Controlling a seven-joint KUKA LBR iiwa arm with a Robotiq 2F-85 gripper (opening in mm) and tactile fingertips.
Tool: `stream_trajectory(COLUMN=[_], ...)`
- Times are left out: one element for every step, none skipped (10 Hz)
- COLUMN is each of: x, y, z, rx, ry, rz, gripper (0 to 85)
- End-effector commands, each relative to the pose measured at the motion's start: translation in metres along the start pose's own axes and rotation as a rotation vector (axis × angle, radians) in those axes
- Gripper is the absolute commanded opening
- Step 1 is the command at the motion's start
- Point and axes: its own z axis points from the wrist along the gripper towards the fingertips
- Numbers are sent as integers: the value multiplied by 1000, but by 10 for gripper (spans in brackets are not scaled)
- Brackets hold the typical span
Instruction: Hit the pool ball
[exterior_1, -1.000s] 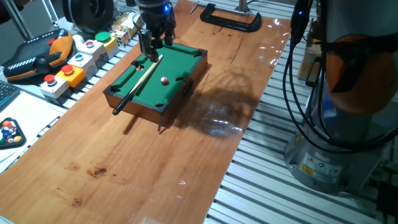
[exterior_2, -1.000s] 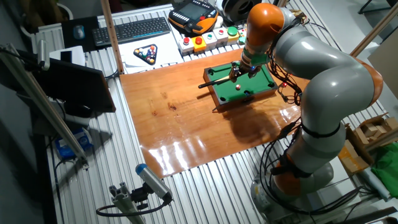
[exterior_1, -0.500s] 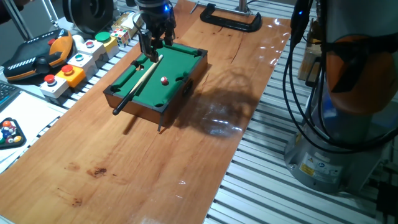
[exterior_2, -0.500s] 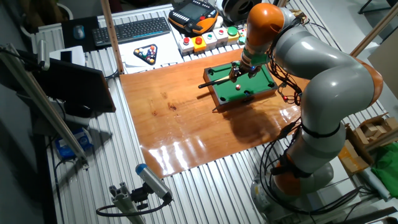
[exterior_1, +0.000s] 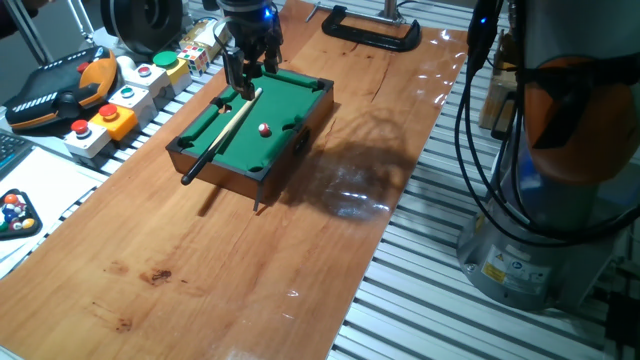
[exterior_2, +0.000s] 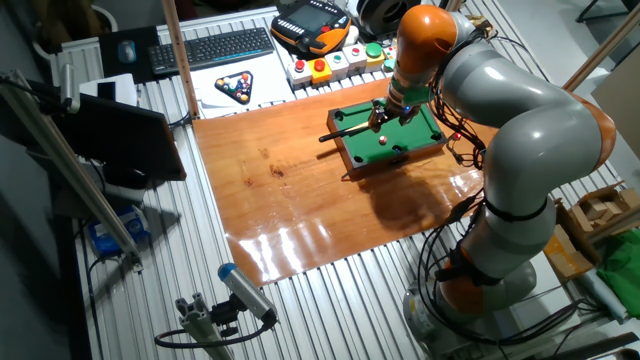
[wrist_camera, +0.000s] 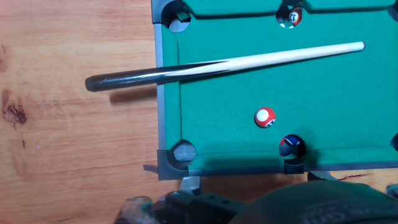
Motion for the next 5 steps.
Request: stream_trajectory(x=[0, 0, 0, 0, 0], y=[0, 0, 1, 2, 2], z=[0, -1, -2, -2, -2], rx=[50, 50, 50, 52, 52], ry=[-35, -34, -34, -34, -32], rz=[114, 114, 114, 116, 116], gripper=[7, 7, 7, 7, 7])
